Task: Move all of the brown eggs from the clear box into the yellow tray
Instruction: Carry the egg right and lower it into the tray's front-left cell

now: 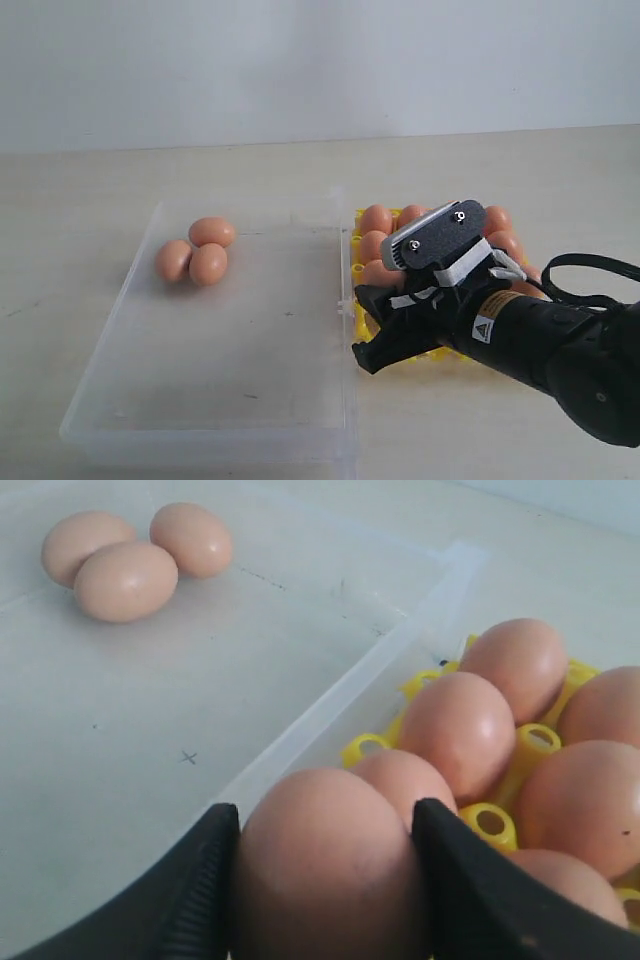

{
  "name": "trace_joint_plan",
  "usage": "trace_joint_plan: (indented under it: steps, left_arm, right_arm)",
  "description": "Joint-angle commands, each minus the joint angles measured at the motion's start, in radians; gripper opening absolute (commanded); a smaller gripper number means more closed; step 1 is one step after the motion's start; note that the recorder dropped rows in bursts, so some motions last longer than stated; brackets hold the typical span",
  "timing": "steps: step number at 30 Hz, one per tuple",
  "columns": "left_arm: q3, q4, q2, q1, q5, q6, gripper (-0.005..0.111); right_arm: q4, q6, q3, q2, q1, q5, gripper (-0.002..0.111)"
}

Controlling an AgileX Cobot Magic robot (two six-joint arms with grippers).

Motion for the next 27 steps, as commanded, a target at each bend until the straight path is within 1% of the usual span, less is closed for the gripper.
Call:
trace_joint_plan:
  steps: [1,6,8,9,10,11,12,15,17,27]
  left_arm:
    - [-0.004,-0.001,-0.006,0.002,-0.006,-0.005,0.0]
    - [-0.004,-0.001,-0.006,0.002,-0.006,-0.005,0.0]
    - [-0.004,-0.001,-0.006,0.002,-0.006,-0.005,0.0]
    - [-0.004,-0.001,-0.006,0.002,-0.006,-0.005,0.0]
    - [-0.004,-0.001,-0.006,0.002,-0.006,-0.005,0.0]
    - [-0.004,-0.001,-0.006,0.002,-0.006,-0.005,0.0]
    - [-0.004,-0.001,-0.006,0.002,-0.006,-0.005,0.0]
    - [-0.004,-0.001,-0.006,0.002,-0.006,-0.005,0.0]
    - [-0.004,-0.001,-0.006,0.002,-0.006,-0.005,0.0]
    - [-0.004,-0.001,-0.006,0.002,-0.006,-0.005,0.0]
  right_arm:
    - [-0.034,-0.006,-0.01,0.036,-0.007,0.002,0.0]
    - [-0.034,-0.006,-0.01,0.038,-0.007,-0.002,0.001]
    - [-0.037,-0.006,-0.01,0.038,-0.007,-0.004,0.009]
    - [-0.037,-0.006,-0.01,0.038,-0.007,-0.009,0.014]
    - [-0.037,-0.006,-0.01,0.038,-0.007,-0.018,0.023]
    - [-0.037,-0.006,-0.01,0.038,-0.007,-0.034,0.035]
    - [-0.037,-0.006,-0.01,0.038,-0.007,-0.043,0.043]
    - [-0.028,-0.006,-0.01,0.038,-0.007,-0.054,0.06]
    - [-0.012,-0.006,-0.01,0.038,-0.007,-0.054,0.063]
    - [0.017,0.01,-0.01,0.038,-0.007,-0.054,0.062]
